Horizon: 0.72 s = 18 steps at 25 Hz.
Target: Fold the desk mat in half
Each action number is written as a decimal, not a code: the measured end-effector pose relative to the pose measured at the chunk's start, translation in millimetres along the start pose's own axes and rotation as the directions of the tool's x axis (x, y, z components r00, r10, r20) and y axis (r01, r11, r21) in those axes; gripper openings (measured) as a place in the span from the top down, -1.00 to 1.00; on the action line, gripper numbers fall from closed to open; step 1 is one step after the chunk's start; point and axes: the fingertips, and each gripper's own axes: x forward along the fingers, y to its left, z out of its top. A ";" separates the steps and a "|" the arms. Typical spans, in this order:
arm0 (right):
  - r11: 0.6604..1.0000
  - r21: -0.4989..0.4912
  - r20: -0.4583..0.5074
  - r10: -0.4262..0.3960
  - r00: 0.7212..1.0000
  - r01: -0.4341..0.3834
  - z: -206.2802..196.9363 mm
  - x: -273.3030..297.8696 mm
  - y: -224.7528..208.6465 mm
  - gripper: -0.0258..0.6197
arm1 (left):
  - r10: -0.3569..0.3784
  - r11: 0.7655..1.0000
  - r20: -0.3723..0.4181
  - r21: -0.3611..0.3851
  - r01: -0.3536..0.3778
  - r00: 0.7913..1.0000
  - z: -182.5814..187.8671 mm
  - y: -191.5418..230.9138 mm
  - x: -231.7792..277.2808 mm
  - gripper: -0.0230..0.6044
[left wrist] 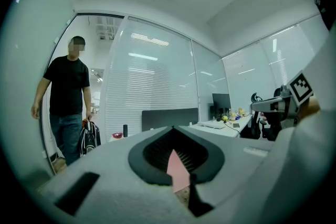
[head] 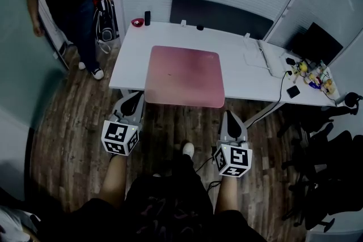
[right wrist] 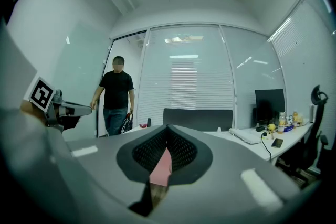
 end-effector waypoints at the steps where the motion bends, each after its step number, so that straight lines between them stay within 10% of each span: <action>1: 1.000 0.003 0.001 -0.001 1.000 0.001 -0.6 2.0 -1.4 0.90 | -0.002 1.000 -0.001 0.003 0.002 1.000 -0.3 0.1 2.8 0.92; 18: 0.998 0.059 -0.070 0.001 0.998 0.003 -38.0 100.6 -75.1 0.90 | -0.020 1.000 -0.098 0.015 0.022 0.995 -28.1 2.4 123.7 0.92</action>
